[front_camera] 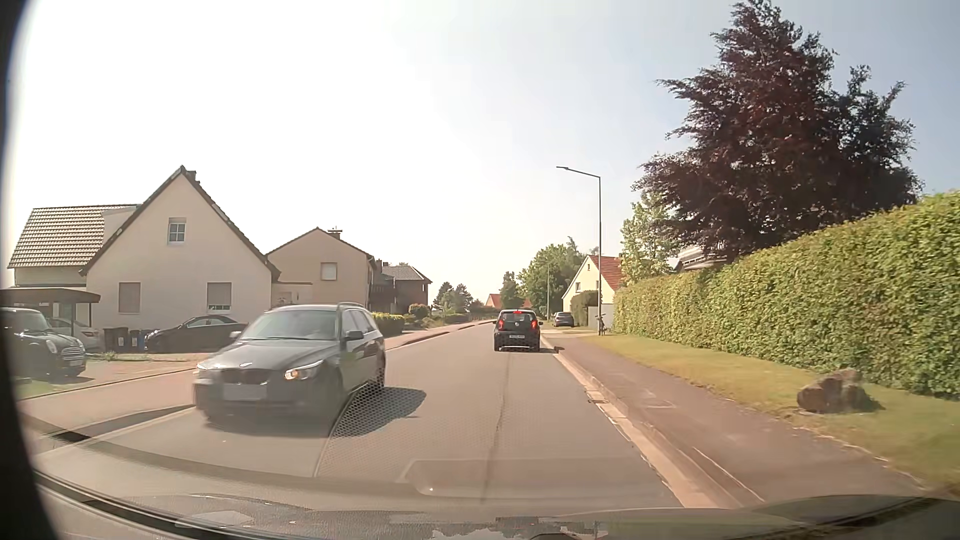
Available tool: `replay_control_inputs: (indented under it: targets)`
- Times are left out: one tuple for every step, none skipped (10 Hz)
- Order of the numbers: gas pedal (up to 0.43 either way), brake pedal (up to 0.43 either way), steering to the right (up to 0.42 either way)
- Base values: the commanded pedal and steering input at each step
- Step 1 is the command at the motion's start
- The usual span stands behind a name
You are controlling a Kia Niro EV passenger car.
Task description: Follow the waypoints while adhering to traffic rules and regulations
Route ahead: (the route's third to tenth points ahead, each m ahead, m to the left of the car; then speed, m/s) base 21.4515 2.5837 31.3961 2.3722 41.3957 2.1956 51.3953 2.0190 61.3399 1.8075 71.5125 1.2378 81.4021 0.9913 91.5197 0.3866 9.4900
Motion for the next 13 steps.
replay_control_inputs:
  targets:
    - [0.067,0.0,-0.004]
    - [0.059,0.0,-0.006]
    - [0.0,0.0,-0.006]
    - [0.0,0.0,-0.004]
    - [0.0,0.0,-0.002]
    - [0.0,0.0,-0.003]
    - [0.0,0.079,-0.003]
    - [0.0,0.159,-0.003]
    - [0.0,0.207,-0.003]
    - [0.0,0.213,-0.003]
    - [0.0,0.22,-0.003]
    - [0.0,0.226,-0.004]
    - [0.0,0.22,-0.004]
